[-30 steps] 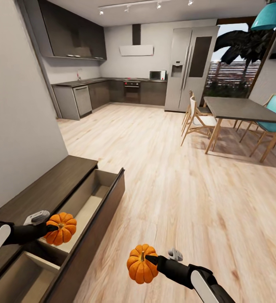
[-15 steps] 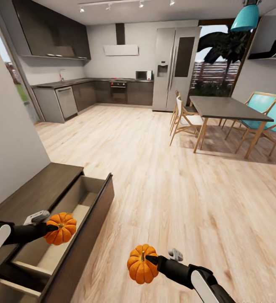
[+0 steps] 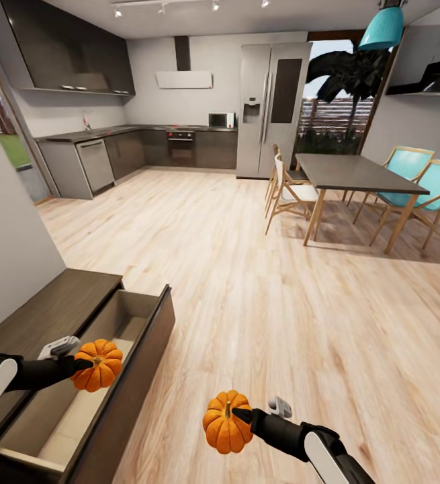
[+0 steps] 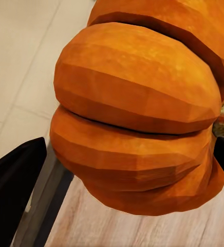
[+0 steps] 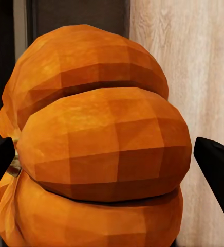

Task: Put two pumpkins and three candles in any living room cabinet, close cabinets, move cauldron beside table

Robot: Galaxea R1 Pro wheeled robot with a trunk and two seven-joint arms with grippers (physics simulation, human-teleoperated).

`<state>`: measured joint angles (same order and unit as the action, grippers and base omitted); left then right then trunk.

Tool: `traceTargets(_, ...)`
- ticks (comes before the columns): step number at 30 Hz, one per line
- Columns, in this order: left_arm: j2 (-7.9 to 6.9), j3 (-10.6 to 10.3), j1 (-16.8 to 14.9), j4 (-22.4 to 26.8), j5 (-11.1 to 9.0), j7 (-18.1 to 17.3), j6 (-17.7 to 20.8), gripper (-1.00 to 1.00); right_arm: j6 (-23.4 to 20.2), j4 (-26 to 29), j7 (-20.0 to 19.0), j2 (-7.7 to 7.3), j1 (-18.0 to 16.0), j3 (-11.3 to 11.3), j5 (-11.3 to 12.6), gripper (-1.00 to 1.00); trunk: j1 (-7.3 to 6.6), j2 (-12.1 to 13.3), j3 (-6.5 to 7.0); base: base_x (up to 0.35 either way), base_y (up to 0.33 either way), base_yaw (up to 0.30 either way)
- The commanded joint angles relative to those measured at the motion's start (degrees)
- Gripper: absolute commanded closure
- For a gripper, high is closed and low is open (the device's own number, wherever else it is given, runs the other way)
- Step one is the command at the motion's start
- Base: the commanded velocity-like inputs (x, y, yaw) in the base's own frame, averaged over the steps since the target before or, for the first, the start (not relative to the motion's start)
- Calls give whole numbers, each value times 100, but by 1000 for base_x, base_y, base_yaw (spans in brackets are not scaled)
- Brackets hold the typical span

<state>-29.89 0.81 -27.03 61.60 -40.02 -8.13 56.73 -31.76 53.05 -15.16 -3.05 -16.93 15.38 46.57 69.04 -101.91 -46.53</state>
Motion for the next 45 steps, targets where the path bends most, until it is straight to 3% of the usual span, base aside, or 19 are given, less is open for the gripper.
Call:
traceTargets(1,2,8,-4,-1,48,-57,23,100,-15,-4,2,-5,-3,9,21,100,1,-2,-5,174,0,0)
traceTargets(19,18,-37,-4,8,47,-57,14,100,-9,-36,13,-3,-3,9,25,100,1,-2,-5,163,0,0)
traceTargets(27,25,-73,-4,14,19,-57,14,100,305,-192,-11,-3,-3,9,28,100,1,-2,-5,99,-26,0)
traceTargets(35,27,-195,-4,19,12,-51,14,100,331,-227,1,-3,-3,9,38,100,-174,319,139,3,-2,0)
traceTargets(45,50,-210,-4,19,50,-41,9,100,690,-548,2,13,-3,1,75,100,-394,720,318,0,0,0)
